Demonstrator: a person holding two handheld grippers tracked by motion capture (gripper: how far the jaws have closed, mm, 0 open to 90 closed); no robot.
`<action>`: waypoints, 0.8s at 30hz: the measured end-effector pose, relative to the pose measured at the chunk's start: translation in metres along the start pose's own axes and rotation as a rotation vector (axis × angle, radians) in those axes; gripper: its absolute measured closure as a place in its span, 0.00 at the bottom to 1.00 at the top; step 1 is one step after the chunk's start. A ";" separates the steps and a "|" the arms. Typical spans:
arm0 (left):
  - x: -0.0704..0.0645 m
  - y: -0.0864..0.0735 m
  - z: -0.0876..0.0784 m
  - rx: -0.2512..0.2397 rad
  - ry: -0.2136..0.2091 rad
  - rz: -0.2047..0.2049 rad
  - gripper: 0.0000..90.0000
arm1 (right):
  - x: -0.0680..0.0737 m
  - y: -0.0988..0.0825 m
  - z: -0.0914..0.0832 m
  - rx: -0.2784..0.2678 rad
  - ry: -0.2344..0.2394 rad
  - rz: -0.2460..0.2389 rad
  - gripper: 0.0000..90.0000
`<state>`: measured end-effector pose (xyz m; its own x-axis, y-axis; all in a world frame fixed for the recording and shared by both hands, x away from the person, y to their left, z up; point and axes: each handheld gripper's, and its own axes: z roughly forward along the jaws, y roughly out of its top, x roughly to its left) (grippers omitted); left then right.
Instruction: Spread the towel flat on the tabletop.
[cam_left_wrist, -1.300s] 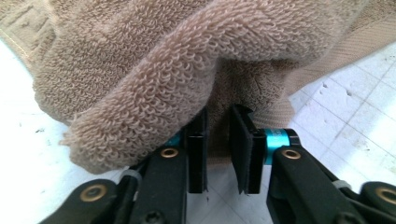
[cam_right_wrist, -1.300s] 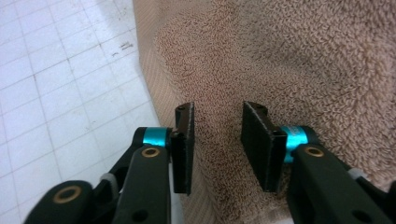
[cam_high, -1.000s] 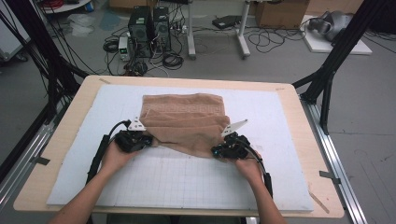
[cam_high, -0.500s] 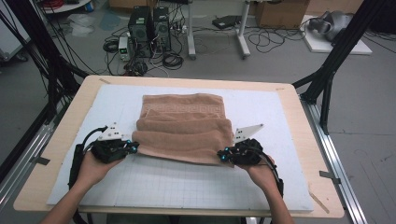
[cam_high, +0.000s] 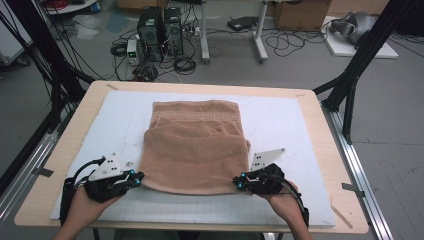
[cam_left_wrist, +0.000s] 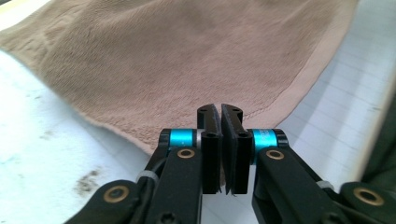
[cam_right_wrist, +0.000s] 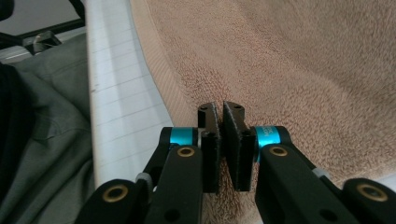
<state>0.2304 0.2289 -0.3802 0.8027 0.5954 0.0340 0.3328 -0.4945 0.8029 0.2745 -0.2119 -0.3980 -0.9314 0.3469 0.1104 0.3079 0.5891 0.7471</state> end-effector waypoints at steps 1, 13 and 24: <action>0.000 0.000 -0.001 -0.002 -0.004 -0.011 0.86 | 0.001 -0.001 -0.002 -0.014 0.005 0.010 0.84; 0.046 0.015 0.046 -0.012 -0.104 0.004 0.63 | -0.035 0.020 0.012 -0.056 -0.050 -0.025 0.60; 0.085 0.004 0.104 0.061 -0.166 -0.018 0.60 | -0.074 0.013 0.050 0.086 -0.023 -0.020 0.65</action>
<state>0.3514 0.2111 -0.4360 0.8654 0.4943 -0.0826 0.3730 -0.5253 0.7648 0.3572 -0.1934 -0.4296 -0.9332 0.3503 0.0802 0.3056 0.6561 0.6901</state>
